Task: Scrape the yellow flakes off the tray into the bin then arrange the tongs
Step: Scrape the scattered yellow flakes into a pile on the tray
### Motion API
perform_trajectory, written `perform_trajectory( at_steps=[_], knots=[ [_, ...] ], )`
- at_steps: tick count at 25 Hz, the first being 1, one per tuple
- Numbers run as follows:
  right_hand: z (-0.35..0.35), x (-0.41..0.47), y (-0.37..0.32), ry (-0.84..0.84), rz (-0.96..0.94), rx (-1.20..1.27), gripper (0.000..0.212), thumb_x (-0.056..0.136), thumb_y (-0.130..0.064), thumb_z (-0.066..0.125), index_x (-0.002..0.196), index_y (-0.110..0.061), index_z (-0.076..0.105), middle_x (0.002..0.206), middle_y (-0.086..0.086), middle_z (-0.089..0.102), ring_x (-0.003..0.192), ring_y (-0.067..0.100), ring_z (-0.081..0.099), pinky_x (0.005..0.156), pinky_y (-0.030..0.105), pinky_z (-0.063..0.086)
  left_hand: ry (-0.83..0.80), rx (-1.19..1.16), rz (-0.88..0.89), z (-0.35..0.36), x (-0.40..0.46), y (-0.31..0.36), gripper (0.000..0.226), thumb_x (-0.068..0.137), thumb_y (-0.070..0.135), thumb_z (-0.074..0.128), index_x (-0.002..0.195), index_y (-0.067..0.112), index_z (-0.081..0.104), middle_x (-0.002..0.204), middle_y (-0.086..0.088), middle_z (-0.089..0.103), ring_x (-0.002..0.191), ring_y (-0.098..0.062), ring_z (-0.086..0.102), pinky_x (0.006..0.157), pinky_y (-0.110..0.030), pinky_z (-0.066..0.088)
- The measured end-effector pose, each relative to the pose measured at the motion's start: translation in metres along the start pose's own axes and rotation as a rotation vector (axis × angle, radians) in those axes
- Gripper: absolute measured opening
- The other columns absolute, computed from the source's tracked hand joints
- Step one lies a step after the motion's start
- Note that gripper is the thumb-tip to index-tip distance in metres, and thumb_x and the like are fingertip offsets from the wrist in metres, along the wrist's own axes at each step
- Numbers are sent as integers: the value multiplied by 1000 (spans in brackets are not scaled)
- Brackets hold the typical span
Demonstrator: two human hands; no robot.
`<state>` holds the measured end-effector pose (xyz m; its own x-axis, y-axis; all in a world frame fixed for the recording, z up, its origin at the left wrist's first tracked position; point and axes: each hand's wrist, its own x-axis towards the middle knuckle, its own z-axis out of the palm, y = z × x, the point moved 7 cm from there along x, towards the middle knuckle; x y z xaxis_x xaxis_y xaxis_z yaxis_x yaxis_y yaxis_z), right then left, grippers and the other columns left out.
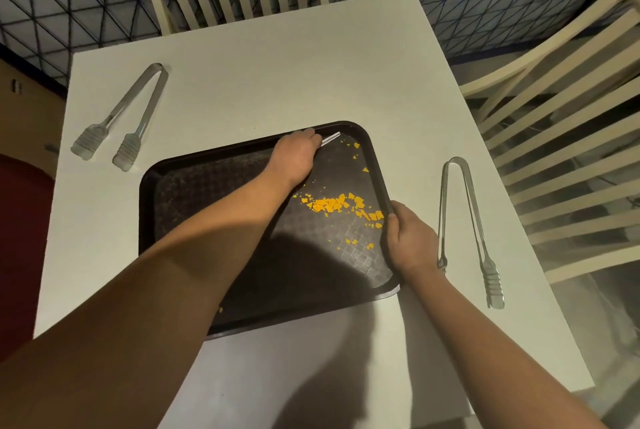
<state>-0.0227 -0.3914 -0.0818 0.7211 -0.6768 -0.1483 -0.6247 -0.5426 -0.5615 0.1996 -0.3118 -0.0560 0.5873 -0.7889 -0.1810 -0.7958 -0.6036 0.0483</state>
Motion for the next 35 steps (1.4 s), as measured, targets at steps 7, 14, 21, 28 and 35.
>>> perform_trajectory(
  at_steps=[7, 14, 21, 28, 35],
  knots=[
    [0, 0, 0, 4, 6, 9, 28, 92, -25, 34, 107, -19, 57, 93, 6, 66, 85, 35, 59, 68, 34, 42, -46, 148, 319, 9, -18, 43, 25, 91, 11, 42, 114, 10, 52, 111, -10, 54, 102, -29, 52, 82, -37, 36],
    [0, 0, 0, 20, -8, -2, 33, 89, -29, 31, 106, -20, 57, 93, 5, 66, 83, 34, 59, 65, 32, 39, -3, 89, 9, -2, -2, 2, 24, 91, 3, 40, 114, 1, 50, 117, -17, 51, 102, -36, 53, 77, -43, 41],
    [0, 0, 1, 23, -8, -1, 30, 91, -27, 33, 107, -21, 57, 95, 4, 67, 83, 34, 60, 67, 33, 42, -71, -16, 240, 2, 3, 33, 33, 91, 3, 42, 123, 5, 51, 115, -15, 50, 95, -34, 56, 73, -40, 43],
    [2, 1, 2, 9, 4, -7, 26, 93, -24, 35, 105, -18, 57, 92, 5, 65, 81, 34, 58, 63, 31, 38, 47, -41, 54, -10, 1, 9, 33, 92, 7, 41, 123, 4, 53, 116, -14, 52, 99, -35, 54, 76, -43, 44],
    [1, 1, 1, 42, -5, -2, 39, 85, -33, 27, 105, -18, 57, 92, 6, 66, 81, 35, 59, 63, 30, 35, -8, -116, 214, -2, -2, 25, 34, 91, 9, 46, 123, 7, 55, 115, -14, 53, 94, -35, 57, 77, -41, 47]
  ],
)
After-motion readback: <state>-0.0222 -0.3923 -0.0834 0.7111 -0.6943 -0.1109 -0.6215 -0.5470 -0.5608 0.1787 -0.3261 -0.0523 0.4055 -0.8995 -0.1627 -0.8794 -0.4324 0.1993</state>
